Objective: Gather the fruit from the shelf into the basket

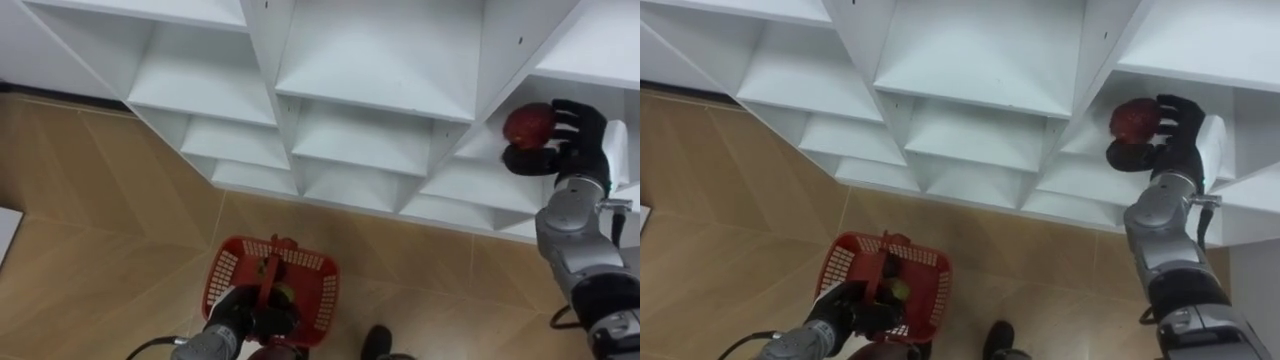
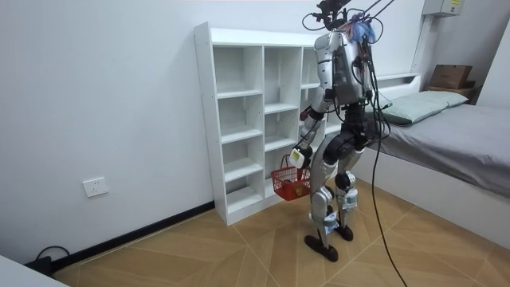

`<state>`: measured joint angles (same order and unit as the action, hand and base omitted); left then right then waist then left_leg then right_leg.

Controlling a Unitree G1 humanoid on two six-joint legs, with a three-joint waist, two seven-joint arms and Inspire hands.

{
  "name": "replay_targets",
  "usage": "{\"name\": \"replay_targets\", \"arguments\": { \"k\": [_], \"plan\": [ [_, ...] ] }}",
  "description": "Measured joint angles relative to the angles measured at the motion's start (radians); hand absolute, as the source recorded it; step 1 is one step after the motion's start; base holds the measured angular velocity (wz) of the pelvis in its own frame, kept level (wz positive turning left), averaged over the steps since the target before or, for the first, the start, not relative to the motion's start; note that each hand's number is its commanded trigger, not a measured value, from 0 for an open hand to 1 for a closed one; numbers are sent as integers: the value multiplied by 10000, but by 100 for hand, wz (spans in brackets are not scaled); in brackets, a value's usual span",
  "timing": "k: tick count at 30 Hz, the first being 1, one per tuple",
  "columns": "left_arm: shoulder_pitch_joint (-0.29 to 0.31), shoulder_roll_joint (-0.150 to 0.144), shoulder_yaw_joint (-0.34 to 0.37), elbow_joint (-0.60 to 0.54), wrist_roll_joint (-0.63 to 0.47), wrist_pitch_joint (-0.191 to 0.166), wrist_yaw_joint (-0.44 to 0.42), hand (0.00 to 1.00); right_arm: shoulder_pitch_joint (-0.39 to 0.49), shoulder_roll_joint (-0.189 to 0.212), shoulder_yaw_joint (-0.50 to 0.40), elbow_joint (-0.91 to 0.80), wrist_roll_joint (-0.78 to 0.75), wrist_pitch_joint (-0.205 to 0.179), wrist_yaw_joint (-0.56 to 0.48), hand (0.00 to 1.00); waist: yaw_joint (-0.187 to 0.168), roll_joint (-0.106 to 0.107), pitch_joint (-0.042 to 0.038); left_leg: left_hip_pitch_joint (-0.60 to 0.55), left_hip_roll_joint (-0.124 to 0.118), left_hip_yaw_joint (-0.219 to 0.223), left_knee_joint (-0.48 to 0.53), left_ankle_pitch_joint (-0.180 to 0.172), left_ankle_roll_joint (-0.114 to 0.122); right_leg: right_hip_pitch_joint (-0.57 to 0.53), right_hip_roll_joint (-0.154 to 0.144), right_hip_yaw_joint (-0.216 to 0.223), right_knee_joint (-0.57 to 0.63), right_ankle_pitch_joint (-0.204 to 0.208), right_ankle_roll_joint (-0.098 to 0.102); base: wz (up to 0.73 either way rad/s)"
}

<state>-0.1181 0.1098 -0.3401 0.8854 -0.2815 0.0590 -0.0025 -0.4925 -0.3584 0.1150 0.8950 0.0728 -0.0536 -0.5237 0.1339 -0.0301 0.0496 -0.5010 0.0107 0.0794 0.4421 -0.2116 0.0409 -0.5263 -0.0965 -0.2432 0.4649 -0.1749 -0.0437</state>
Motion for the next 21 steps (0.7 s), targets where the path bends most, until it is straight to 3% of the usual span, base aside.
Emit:
{"name": "replay_targets", "arguments": {
  "k": [21],
  "plan": [
    [-201, -139, -23, 382, 5, -3, -1, 100, -28, 185, 5, -26, 7, -9, 366, 100, 8, -3, 1, 39, -9, 23, -17, 2, -2, 23, -20, 3, 18, 5, -5, 0]
  ]
}}
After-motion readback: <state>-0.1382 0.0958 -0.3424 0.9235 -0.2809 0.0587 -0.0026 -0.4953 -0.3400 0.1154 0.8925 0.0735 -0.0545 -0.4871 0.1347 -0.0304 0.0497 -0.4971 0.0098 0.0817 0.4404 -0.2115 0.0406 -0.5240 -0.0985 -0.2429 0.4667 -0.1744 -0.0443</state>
